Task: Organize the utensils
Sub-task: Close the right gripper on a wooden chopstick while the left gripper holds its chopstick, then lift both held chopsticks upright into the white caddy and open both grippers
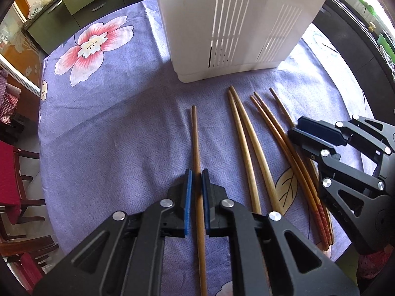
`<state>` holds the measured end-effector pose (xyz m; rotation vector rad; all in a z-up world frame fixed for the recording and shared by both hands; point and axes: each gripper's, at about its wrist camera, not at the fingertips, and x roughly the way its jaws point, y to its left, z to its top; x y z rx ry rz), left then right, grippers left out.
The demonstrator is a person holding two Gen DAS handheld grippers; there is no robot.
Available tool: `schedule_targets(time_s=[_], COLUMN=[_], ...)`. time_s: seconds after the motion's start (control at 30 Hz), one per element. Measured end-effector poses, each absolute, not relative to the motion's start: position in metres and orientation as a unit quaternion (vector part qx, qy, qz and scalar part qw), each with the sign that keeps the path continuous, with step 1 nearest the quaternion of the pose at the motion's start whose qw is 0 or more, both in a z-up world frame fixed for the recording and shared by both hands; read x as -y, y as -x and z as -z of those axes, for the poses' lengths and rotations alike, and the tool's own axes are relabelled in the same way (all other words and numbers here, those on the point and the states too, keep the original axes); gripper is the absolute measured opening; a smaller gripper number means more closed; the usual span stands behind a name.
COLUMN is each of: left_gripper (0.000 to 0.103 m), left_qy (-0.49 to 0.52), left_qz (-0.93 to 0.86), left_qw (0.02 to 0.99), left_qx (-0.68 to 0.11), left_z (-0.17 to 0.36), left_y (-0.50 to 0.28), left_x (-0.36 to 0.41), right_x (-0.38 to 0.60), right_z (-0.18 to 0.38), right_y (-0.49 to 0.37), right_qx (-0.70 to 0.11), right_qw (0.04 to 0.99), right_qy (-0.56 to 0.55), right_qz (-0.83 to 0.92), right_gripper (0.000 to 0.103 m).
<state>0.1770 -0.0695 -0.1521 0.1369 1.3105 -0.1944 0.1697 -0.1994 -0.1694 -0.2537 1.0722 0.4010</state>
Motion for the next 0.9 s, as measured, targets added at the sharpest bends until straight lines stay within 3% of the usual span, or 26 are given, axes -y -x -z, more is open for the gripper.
schedule_targets(time_s=[0.13,0.47,0.53,0.9], left_gripper=[0.01,0.014,0.006,0.005], left_qy=[-0.063,-0.063,-0.061,-0.053], left_qz=[0.088,0.091,0.094,0.104], left_qw=[0.786,0.785,0.787,0.8], left_qx=[-0.609,-0.609,-0.607,-0.589], left_z=[0.151,0.151,0.151,0.133], left_y=[-0.181,-0.185,-0.185,-0.179], left_x=[0.07,0.064,0.062,0.053], right_x=[0.196,0.211,0.216,0.256], right_z=[0.169,0.152,0.143,0.093], right_y=[-0.171,-0.173,-0.171,-0.147], right_qx=[-0.509,-0.493,-0.485,-0.433], right_qw=[0.832,0.844,0.849,0.878], right_qy=[0.115,0.076,0.068,0.026], right_qz=[-0.191,-0.199,-0.201,-0.2], right_gripper=[0.006,0.006,0.006,0.006])
